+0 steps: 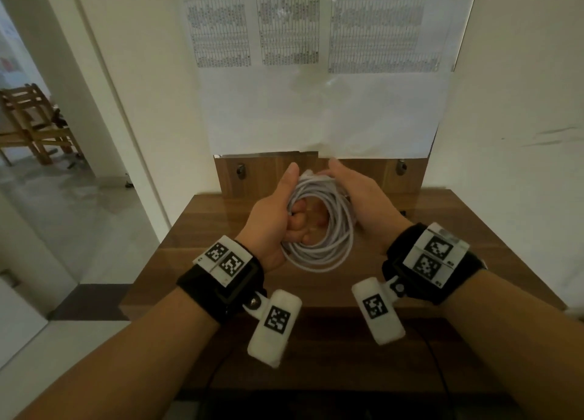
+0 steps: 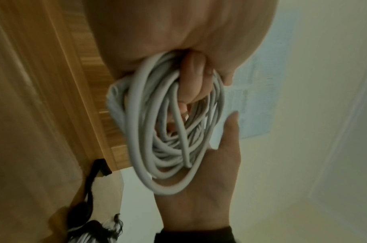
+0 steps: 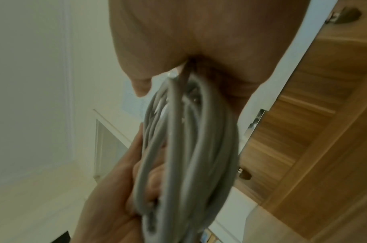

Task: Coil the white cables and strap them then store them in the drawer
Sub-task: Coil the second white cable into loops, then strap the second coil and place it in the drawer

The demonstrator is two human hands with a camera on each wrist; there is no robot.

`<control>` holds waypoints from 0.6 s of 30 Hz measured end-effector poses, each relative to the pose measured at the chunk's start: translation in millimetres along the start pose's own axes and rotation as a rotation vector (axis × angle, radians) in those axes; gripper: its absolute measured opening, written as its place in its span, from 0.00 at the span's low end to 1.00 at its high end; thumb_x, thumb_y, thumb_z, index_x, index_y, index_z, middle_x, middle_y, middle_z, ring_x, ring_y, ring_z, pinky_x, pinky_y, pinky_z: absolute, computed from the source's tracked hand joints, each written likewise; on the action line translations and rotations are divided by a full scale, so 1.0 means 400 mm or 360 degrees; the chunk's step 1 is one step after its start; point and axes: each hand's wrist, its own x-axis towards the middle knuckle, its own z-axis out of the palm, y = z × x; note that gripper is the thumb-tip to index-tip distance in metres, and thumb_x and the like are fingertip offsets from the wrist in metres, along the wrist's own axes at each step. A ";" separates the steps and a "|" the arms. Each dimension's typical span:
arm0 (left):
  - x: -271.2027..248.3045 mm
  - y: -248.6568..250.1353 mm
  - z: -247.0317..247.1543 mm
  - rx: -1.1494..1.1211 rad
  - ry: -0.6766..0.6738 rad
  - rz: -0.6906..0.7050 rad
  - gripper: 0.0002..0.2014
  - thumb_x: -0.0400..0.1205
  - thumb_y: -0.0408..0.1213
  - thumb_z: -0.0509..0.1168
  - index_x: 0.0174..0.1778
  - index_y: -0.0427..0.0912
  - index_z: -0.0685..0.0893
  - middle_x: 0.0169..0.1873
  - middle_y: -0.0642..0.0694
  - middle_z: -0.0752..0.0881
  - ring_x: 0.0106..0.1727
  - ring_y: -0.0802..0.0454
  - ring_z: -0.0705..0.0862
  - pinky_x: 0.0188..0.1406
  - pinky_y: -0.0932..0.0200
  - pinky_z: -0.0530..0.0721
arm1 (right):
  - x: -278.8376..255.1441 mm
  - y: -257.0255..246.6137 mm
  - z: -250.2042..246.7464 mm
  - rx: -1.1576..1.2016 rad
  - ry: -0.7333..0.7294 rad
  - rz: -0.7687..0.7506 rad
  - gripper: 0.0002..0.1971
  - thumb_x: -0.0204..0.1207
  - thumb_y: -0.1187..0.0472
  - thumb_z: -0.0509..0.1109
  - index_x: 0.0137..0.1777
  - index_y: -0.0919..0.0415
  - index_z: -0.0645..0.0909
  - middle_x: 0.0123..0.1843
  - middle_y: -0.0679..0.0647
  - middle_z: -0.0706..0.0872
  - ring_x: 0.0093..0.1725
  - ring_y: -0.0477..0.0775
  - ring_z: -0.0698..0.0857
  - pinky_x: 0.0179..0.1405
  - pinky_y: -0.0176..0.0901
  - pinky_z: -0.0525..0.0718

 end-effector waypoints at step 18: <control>0.021 -0.041 -0.058 -0.0153 0.0041 -0.0106 0.28 0.69 0.70 0.66 0.26 0.48 0.68 0.17 0.54 0.60 0.16 0.57 0.57 0.27 0.60 0.66 | 0.050 0.236 -0.260 -0.1855 -0.0284 0.0767 0.12 0.79 0.62 0.75 0.62 0.55 0.89 0.64 0.53 0.88 0.55 0.52 0.83 0.55 0.41 0.79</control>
